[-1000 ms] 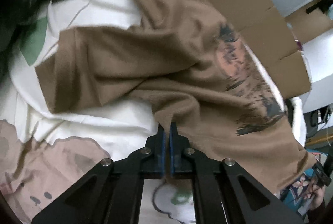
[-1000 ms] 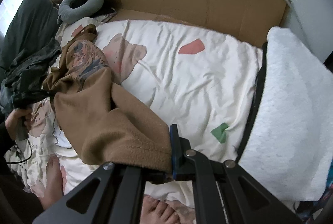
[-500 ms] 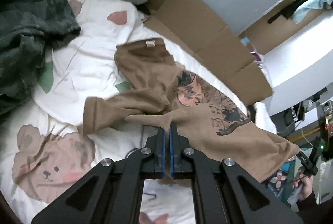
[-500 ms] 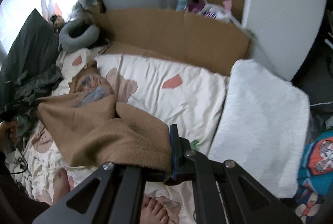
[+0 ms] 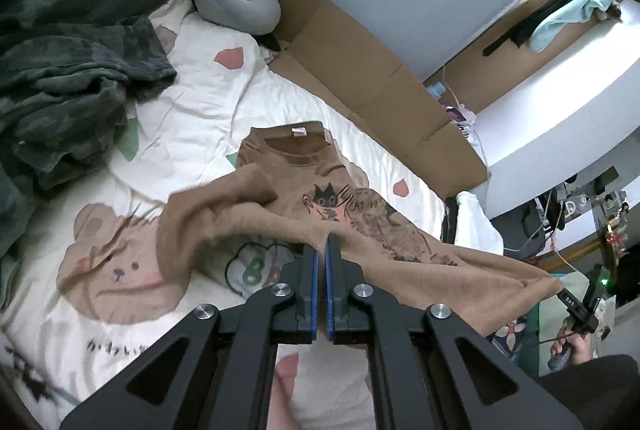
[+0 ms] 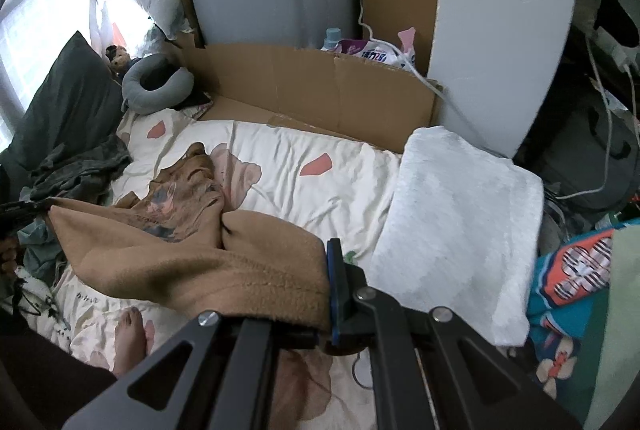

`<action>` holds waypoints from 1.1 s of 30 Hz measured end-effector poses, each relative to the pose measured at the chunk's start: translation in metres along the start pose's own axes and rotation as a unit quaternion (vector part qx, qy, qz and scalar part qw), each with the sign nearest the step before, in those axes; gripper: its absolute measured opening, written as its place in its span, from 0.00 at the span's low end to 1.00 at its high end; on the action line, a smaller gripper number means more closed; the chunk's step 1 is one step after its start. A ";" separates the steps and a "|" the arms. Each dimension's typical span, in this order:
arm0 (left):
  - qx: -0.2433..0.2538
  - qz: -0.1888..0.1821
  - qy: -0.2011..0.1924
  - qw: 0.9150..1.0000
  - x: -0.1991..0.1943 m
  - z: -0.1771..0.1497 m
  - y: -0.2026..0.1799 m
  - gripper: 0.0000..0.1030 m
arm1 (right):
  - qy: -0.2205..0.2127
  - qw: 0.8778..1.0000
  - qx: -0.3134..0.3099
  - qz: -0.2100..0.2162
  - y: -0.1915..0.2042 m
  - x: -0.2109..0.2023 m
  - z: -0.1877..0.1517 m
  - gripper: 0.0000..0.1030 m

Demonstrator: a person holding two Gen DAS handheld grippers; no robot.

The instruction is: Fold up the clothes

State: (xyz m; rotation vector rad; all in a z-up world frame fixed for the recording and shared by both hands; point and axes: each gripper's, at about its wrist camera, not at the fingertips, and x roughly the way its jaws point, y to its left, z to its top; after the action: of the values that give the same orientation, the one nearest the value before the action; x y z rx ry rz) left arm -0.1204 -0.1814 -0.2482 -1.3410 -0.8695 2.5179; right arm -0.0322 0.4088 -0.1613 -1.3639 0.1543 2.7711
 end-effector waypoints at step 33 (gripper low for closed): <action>-0.070 0.100 0.108 0.987 -0.023 -0.137 0.056 0.02 | 0.215 0.973 0.060 0.060 -0.015 0.033 -0.166 0.11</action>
State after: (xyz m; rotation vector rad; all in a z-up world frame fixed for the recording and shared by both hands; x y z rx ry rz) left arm 0.0097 -0.1794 -0.3215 -1.7913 -0.9218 2.4264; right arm 0.0797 0.4049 -0.2889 -1.9561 0.4258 2.4570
